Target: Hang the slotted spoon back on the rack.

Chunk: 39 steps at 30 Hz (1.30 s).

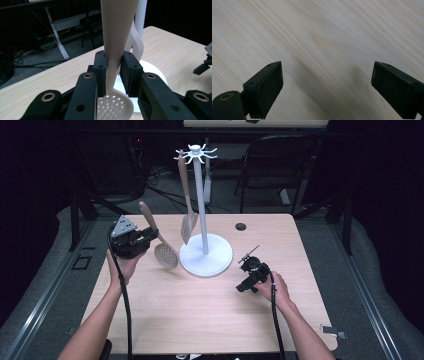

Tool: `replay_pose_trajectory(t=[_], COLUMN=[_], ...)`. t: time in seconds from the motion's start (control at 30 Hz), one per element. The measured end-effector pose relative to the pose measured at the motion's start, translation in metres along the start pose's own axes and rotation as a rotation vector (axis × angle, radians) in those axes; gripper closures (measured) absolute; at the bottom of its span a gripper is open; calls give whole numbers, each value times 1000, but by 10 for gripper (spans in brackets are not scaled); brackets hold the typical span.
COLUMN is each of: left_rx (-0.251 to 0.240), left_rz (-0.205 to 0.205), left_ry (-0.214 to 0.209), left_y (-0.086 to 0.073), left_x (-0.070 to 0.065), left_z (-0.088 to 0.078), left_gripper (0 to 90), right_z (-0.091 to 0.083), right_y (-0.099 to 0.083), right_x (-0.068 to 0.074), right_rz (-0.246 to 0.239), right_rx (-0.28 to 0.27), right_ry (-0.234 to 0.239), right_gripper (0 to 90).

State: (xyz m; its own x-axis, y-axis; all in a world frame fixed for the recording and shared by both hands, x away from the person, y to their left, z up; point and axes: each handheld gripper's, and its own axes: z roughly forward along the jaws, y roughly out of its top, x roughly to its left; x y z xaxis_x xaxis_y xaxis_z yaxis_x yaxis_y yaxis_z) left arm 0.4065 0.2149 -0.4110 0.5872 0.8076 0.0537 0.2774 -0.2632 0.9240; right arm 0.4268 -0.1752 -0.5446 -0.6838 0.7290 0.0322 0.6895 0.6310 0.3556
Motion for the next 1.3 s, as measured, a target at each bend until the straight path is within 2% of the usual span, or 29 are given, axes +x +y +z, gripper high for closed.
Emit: replay_pose_trajectory(t=[0.03, 0.13, 0.33, 0.63, 0.9, 1.13, 1.3], left_rx=[-1, 0, 1, -20, -30, -22, -19], left_rz=[5, 24, 51, 72, 102, 106, 94], left_ry=[-3, -10, -26, -50, -54, -76, -83], left_y=[3, 13, 31, 48, 63, 76, 85], left_x=[-1, -3, -9, -17, -24, -28, -28], left_z=[0, 0, 3, 9, 17, 24, 31], left_gripper=[755, 755, 755, 755, 755, 755, 755], right_z=[2, -1, 0, -1, -1, 0, 0], right_y=[-1, 0, 0, 0, 0, 0, 0], right_x=[1, 0, 1, 0, 0, 0, 1], right_rz=[14, -8, -3, -3, -5, -4, -7], right_rx=[-18, 8, 0, 1, 2, 3, 5], right_ry=[17, -4, -1, -1, -2, -2, -4], right_gripper=[101, 101, 101, 101, 101, 101, 101])
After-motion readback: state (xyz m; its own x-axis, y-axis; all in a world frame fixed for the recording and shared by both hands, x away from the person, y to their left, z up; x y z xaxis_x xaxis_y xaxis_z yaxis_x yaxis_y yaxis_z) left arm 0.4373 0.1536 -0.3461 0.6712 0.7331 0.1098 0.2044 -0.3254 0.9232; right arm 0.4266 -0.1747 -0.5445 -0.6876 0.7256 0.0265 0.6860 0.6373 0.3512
